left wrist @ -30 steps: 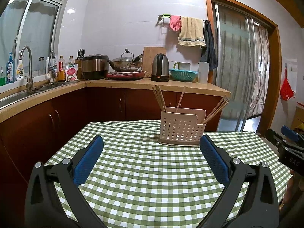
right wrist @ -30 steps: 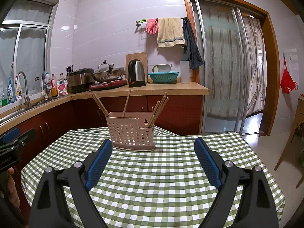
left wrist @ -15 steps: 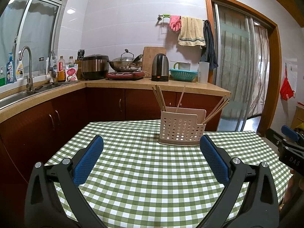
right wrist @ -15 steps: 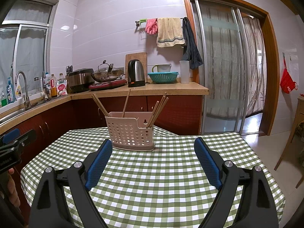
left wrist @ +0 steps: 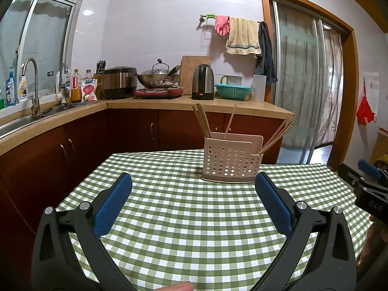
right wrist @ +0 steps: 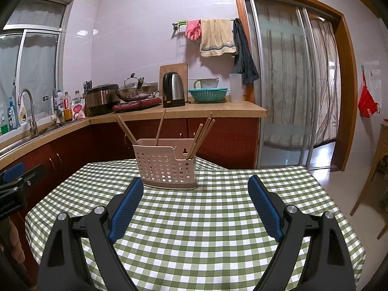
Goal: Organize utensils
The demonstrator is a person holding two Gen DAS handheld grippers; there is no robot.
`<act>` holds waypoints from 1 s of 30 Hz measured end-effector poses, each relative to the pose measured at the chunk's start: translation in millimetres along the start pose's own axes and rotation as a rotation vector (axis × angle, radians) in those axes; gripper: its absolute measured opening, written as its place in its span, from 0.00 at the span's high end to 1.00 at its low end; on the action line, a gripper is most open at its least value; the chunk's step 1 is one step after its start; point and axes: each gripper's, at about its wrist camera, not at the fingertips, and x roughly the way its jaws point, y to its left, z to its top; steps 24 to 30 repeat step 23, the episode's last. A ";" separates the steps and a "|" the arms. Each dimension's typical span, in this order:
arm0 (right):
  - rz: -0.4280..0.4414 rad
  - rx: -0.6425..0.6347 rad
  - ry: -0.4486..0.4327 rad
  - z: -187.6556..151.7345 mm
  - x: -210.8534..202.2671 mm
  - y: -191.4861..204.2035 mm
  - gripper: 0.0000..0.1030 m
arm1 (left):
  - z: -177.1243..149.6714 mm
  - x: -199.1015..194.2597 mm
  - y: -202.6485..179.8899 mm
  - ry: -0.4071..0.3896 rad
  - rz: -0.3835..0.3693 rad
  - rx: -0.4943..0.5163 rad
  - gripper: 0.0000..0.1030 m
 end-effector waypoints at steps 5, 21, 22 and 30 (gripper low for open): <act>-0.007 0.004 0.027 -3.6 13.0 -3.9 0.17 | -2.9 13.8 2.3 0.028 0.011 -0.010 0.04; -0.137 0.095 0.202 -29.5 136.3 -83.3 0.17 | -25.9 160.8 45.6 0.224 0.086 -0.012 0.04; -0.153 0.106 0.224 -31.8 148.9 -91.9 0.17 | -30.0 180.4 53.8 0.257 0.097 -0.017 0.04; -0.169 0.117 0.252 -34.1 163.4 -101.2 0.17 | -33.3 193.1 59.3 0.283 0.101 -0.024 0.04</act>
